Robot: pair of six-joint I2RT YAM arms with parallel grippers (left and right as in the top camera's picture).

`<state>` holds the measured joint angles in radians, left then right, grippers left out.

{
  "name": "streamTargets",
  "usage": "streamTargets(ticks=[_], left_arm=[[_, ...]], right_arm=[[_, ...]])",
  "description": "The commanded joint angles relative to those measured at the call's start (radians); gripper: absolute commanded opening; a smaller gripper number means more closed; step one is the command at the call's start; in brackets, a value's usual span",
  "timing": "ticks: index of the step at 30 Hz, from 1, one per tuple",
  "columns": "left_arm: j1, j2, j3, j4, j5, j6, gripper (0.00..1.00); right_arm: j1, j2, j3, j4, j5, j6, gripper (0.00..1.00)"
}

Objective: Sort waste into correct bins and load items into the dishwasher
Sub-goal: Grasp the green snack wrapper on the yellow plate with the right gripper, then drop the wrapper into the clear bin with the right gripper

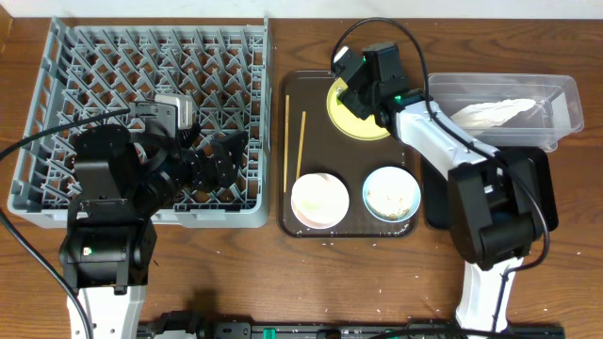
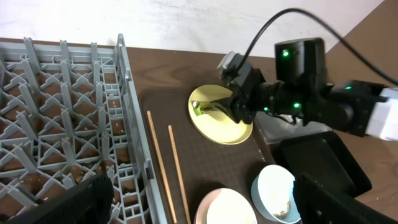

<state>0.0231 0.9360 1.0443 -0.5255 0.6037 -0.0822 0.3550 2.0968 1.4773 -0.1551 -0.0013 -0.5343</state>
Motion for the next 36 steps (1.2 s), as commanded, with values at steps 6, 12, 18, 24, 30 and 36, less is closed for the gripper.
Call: streamTargets(ticks=[6,12,18,24,30,36], left_arm=[[-0.003,-0.002,0.033,0.002,0.017,-0.008,0.93],[-0.003,-0.002,0.033,0.002,0.017,-0.008,0.93],[-0.003,-0.002,0.033,0.002,0.017,-0.009,0.93],[-0.003,-0.002,0.033,0.002,0.017,-0.009,0.94],[-0.003,-0.002,0.033,0.002,0.017,-0.009,0.93],[-0.003,-0.002,0.033,0.002,0.017,-0.009,0.93]], right_arm=[[-0.050,0.119,0.003,0.040,0.011,-0.092,0.62],[-0.055,0.140,0.003,0.020,0.003,-0.087,0.55],[-0.051,0.140,0.004,-0.019,0.005,0.050,0.13],[-0.051,0.108,0.004,-0.026,0.005,0.352,0.01],[-0.051,-0.028,0.004,-0.056,0.005,0.577,0.01],[-0.088,-0.187,0.004,-0.092,0.165,0.831,0.01]])
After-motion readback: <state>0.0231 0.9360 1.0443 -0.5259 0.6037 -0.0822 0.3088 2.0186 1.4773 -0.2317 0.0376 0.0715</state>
